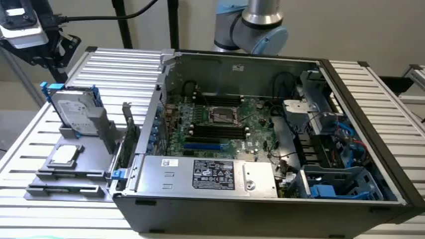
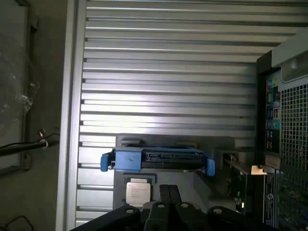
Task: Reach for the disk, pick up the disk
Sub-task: 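Pick up the disk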
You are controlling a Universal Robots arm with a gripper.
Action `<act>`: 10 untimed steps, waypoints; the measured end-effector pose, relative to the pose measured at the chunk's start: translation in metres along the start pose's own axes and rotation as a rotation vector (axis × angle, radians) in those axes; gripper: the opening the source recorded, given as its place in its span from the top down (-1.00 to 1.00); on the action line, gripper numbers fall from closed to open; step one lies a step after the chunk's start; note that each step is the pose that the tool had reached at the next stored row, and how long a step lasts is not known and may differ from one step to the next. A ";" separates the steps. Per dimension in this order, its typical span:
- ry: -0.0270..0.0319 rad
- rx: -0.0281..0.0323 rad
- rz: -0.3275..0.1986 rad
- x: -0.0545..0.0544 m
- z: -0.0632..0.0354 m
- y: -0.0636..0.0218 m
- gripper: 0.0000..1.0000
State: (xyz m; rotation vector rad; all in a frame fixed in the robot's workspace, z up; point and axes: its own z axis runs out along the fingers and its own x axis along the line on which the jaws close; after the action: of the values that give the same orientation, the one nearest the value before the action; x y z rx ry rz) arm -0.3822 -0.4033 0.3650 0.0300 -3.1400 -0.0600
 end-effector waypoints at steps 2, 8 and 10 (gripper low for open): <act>0.0000 0.0000 0.000 0.000 0.0000 0.0000 0.79; 0.0000 0.0000 0.000 0.000 0.0000 0.0000 0.79; 0.0000 0.0000 0.000 0.000 0.0000 0.0000 0.79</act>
State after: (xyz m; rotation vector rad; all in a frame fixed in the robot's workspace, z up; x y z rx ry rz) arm -0.3822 -0.4032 0.3650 0.0300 -3.1400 -0.0600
